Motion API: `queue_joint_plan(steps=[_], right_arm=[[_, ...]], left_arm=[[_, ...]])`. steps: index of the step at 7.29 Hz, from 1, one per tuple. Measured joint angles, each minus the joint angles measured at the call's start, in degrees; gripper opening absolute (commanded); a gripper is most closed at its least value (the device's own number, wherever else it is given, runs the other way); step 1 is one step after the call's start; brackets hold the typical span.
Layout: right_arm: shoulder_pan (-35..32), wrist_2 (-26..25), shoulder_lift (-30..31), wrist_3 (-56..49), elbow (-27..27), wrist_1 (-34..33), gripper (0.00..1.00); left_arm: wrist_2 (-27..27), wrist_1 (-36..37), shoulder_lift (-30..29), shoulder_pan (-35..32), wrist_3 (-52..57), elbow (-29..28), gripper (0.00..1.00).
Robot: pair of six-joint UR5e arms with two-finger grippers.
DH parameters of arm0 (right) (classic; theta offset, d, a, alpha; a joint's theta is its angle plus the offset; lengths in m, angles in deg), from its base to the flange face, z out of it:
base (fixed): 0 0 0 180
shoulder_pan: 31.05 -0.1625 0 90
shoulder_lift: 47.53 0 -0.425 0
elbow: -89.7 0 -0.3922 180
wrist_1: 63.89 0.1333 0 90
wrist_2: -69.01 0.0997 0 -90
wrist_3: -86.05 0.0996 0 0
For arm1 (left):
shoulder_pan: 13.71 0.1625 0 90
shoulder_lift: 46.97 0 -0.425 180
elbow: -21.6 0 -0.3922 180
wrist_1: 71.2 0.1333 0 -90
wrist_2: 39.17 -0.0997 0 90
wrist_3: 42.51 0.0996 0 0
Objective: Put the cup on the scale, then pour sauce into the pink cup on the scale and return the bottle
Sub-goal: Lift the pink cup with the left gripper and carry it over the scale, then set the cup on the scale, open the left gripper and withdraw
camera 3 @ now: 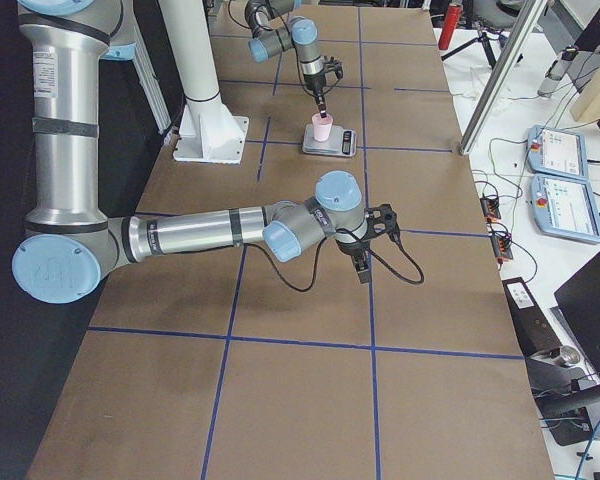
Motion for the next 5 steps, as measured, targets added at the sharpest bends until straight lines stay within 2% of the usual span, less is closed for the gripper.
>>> queue_joint_plan(steps=[2,3,5], right_arm=[[0.01,0.0,0.0,0.1,0.02,0.03,1.0],[0.02,0.0,0.0,0.25,-0.04,0.03,1.0],[0.03,0.0,-0.05,0.53,-0.69,0.04,1.0]], left_arm=[[0.29,0.2,0.55,-0.14,2.69,2.74,1.0],[0.52,0.61,2.22,-0.37,5.97,6.05,1.0],[1.38,2.02,9.2,-3.29,16.35,15.34,1.0]])
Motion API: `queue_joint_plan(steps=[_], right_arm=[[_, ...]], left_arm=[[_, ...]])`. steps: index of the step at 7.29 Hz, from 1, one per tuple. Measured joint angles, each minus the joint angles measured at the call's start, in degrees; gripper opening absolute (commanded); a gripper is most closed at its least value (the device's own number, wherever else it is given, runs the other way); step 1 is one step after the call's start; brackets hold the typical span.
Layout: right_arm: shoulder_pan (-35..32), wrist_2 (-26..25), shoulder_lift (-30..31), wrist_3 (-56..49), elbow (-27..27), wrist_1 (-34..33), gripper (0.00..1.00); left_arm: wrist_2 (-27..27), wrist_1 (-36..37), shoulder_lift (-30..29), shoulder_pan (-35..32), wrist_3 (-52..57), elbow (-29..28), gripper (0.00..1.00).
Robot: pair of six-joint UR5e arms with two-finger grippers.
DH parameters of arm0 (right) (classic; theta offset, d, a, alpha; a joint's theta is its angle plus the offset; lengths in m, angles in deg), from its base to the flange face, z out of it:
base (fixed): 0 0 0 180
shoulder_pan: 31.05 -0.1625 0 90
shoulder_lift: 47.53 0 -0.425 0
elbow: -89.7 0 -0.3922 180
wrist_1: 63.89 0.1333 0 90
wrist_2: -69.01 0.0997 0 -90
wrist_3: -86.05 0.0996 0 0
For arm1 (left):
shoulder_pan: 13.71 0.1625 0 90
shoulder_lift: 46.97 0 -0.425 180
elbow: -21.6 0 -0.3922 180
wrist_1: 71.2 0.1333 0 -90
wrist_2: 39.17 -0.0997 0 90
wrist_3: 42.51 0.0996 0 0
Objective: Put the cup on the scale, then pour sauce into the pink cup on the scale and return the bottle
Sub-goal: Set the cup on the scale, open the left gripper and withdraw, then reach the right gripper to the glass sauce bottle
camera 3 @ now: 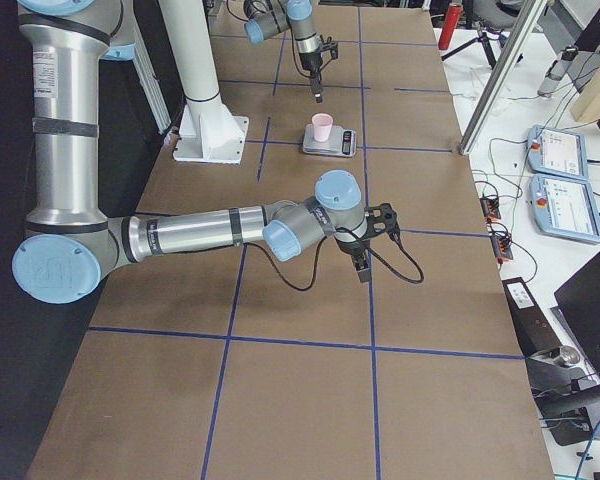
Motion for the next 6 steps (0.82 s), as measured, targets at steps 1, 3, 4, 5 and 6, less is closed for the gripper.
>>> queue_joint_plan(steps=[1,3,4,5,6], right_arm=[[0.0,0.02,-0.05,0.19,-0.37,-0.02,1.0],[0.0,0.57,-0.19,1.47,-1.76,-0.1,1.0],[0.19,1.31,-0.31,4.75,-3.8,-0.26,1.0],[1.05,1.94,-0.45,9.79,-6.59,-0.6,1.0],[3.01,2.09,-0.59,14.93,-9.51,-1.0,1.0]], left_arm=[[2.03,0.89,3.69,-3.38,6.79,3.38,1.0],[8.81,1.32,11.62,-14.24,25.07,6.31,1.0],[13.09,1.11,16.27,-21.58,36.39,6.53,1.0],[18.09,0.97,20.72,-30.54,48.1,5.94,1.0],[22.7,0.94,24.57,-39.37,57.24,4.57,1.0]])
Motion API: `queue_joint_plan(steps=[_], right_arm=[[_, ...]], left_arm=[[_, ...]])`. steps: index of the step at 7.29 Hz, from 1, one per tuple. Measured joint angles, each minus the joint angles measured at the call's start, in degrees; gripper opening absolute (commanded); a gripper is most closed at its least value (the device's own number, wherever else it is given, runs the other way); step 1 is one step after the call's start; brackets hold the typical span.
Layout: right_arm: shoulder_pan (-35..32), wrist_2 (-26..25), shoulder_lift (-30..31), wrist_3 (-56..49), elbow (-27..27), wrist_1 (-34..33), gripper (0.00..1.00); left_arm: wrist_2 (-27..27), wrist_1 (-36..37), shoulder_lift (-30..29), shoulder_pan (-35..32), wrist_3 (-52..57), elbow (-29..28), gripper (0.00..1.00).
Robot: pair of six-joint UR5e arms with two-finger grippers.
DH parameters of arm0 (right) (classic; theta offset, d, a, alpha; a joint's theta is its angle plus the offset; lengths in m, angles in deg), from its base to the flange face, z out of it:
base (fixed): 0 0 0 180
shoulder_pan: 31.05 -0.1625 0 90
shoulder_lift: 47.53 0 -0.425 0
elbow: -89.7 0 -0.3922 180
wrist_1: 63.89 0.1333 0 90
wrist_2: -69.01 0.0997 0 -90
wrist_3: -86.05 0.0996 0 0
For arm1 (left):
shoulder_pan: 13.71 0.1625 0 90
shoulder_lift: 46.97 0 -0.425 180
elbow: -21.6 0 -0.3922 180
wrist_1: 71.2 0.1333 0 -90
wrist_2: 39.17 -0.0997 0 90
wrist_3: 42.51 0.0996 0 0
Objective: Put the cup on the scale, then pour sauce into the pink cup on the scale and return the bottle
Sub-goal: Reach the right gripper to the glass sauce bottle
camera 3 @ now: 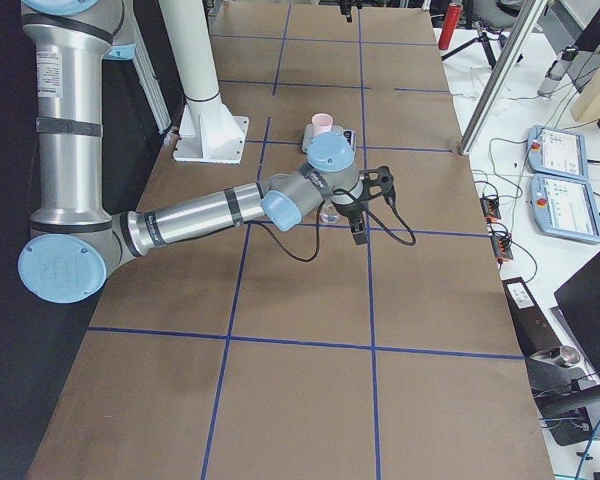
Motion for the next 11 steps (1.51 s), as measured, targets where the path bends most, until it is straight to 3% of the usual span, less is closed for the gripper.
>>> queue_joint_plan(steps=[2,4,7,9,11], right_arm=[[6.05,-0.71,-1.68,10.63,-6.92,-3.69,1.0],[14.4,-5.85,-3.07,19.36,-16.17,-11.27,1.0],[33.41,-24.95,-1.66,30.63,-24.07,-16.81,1.0],[46.16,-39.76,1.01,37.14,-25.35,-16.65,1.0],[54.98,-53.9,3.28,40.73,-22.86,-13.42,1.0]], left_arm=[[3.55,0.72,5.58,-11.64,9.46,-3.88,1.0],[6.29,1.23,9.11,-20.03,12.53,-9.16,1.0],[10.1,1.97,14.06,-24.81,17.36,-13.5,1.0],[13.76,2.33,15.82,-25.04,17.73,-13.22,1.0],[15.11,2.01,15.95,-25.03,17.83,-12.81,1.0]])
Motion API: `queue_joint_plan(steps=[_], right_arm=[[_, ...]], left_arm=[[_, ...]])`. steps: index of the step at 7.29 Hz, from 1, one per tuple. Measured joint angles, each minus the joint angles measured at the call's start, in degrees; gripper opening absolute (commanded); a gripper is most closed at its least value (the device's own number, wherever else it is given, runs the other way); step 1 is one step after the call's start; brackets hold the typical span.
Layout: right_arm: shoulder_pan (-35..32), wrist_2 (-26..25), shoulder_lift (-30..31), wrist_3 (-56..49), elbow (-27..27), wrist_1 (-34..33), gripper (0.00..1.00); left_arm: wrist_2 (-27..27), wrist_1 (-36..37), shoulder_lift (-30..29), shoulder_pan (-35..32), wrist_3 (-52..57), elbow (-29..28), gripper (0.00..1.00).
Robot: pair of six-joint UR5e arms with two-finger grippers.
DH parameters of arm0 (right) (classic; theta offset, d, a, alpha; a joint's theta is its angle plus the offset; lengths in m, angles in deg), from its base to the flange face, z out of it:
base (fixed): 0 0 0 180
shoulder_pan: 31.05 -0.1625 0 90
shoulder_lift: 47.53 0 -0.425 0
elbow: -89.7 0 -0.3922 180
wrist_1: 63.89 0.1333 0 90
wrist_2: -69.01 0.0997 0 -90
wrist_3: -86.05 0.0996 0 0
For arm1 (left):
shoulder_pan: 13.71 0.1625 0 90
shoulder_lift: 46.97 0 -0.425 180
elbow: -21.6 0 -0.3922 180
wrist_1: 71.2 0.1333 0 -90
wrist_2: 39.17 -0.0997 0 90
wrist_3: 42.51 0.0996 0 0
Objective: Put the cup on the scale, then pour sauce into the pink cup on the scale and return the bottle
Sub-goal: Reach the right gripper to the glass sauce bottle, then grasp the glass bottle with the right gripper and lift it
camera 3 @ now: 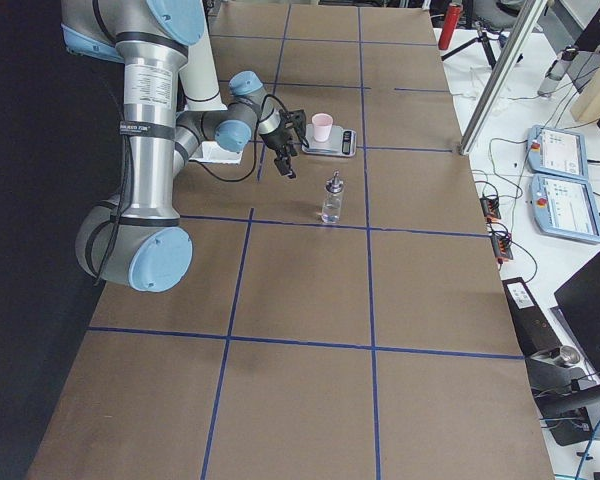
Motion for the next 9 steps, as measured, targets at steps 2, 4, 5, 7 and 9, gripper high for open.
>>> queue_joint_plan(steps=[2,4,5,7,9], right_arm=[[3.63,-10.14,0.45,0.76,9.73,11.07,1.0],[4.32,-14.86,0.02,0.27,18.09,21.18,1.0],[4.4,-17.04,-0.15,0.02,19.85,22.89,1.0],[4.38,-21.37,-0.3,-0.19,21.07,23.8,1.0],[4.01,-24.62,-0.48,-0.59,21.35,23.9,1.0]], left_arm=[[0.17,-0.21,0.02,0.01,0.03,0.66,1.0],[0.14,-0.28,0.02,0.02,0.04,0.95,1.0],[0.13,-0.25,0.02,0.02,0.04,1.03,1.0],[0.13,-0.2,0.08,0.02,0.04,1.3,1.0],[0.08,-0.15,0.16,0.02,0.04,1.48,1.0]])
